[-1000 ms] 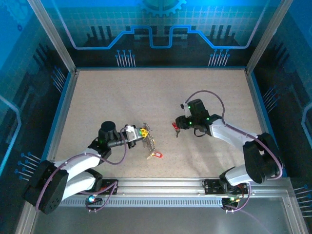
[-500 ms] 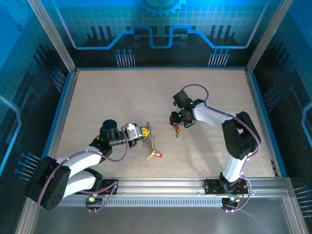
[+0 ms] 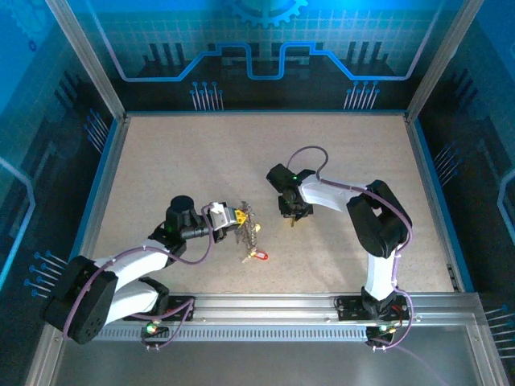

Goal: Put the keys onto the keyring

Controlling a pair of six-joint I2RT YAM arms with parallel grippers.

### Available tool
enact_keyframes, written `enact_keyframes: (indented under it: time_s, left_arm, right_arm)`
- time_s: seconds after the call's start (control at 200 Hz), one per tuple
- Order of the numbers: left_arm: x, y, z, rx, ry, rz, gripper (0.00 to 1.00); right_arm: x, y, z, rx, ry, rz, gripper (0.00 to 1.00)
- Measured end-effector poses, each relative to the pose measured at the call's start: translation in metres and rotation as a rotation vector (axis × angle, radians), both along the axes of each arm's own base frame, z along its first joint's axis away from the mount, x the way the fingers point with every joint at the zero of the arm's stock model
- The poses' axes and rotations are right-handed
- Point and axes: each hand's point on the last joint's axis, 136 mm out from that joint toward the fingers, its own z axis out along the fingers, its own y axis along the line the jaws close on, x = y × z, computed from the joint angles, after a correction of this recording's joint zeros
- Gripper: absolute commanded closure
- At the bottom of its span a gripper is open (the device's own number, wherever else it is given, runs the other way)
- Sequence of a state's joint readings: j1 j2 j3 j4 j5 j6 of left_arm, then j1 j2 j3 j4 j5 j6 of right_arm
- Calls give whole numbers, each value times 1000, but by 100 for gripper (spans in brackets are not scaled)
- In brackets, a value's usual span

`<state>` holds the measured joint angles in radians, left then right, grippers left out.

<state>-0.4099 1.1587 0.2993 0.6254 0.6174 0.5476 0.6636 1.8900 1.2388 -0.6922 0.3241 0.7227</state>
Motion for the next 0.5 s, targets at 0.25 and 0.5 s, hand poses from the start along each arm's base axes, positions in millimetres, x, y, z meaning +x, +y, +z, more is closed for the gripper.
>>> enact_keyframes:
  time_s: [0.25, 0.5]
  left_arm:
    - [0, 0, 1, -1, -3, 1, 100]
    - [0, 2, 4, -1, -12, 10, 100]
  right_arm:
    - [1, -9, 2, -47, -18, -25, 65]
    - [2, -5, 9, -6, -21, -51, 67]
